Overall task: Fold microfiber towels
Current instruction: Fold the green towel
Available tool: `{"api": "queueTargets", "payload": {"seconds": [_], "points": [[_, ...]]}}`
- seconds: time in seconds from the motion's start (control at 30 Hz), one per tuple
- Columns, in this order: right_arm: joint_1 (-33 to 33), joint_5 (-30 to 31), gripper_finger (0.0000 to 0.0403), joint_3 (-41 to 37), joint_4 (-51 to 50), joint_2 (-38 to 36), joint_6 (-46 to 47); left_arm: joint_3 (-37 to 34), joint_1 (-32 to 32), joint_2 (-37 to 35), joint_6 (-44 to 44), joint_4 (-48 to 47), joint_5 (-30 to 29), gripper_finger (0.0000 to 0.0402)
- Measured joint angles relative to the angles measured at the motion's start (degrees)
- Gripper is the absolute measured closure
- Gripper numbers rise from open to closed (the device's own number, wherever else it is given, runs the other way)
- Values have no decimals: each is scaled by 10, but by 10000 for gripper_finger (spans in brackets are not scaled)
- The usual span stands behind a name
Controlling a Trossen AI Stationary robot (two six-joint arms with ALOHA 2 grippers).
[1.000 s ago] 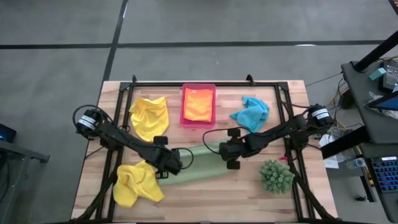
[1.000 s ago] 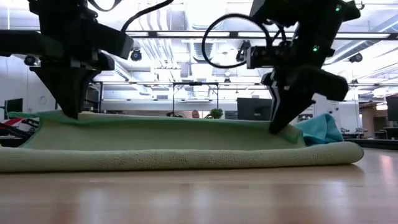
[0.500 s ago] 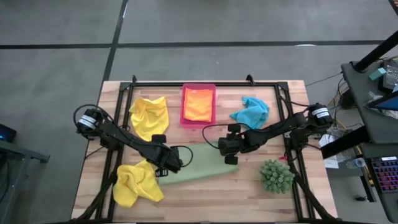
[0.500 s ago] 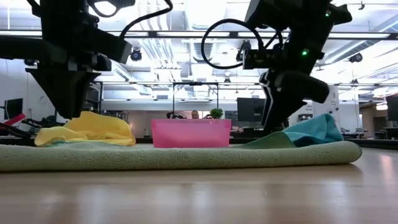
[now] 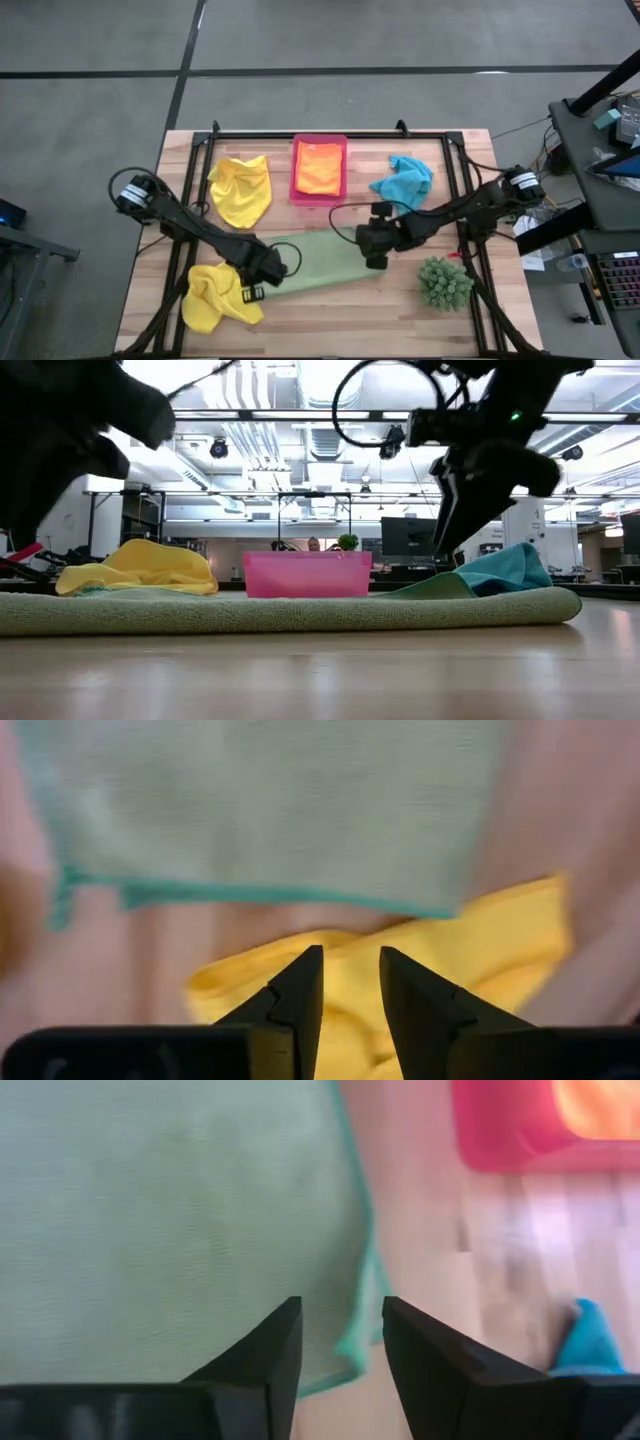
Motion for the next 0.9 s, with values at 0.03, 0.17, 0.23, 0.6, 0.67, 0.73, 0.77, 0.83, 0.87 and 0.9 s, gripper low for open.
{"api": "queueTargets", "payload": {"seconds": [0.03, 0.17, 0.23, 0.6, 0.67, 0.73, 0.77, 0.83, 0.87, 0.9], "points": [[10, 0, 274, 0, 2, 0, 7, -1, -10, 0, -6, 16, 0, 315], [52, 0, 287, 0, 12, 2, 32, -1, -41, 9, -10, 101, -10, 315], [73, -4, 295, -2, 22, 4, 46, -1, -48, 16, -10, 123, -27, 315], [149, -27, 355, -46, 131, 4, 113, -3, -53, 52, 7, 125, -121, 315], [153, -27, 366, -59, 135, 4, 133, -3, -53, 58, 9, 126, -121, 315], [153, -27, 374, -73, 138, 4, 152, -4, -54, 66, 8, 126, -120, 315], [153, -27, 378, -81, 139, 4, 164, -4, -55, 70, 8, 127, -118, 315], [153, -29, 384, -95, 137, 4, 180, -4, -56, 76, 8, 131, -113, 315], [153, -30, 387, -101, 138, 4, 186, -4, -58, 79, 8, 131, -110, 315], [153, -31, 389, -107, 138, 4, 192, -4, -58, 82, 8, 132, -102, 315]]}}
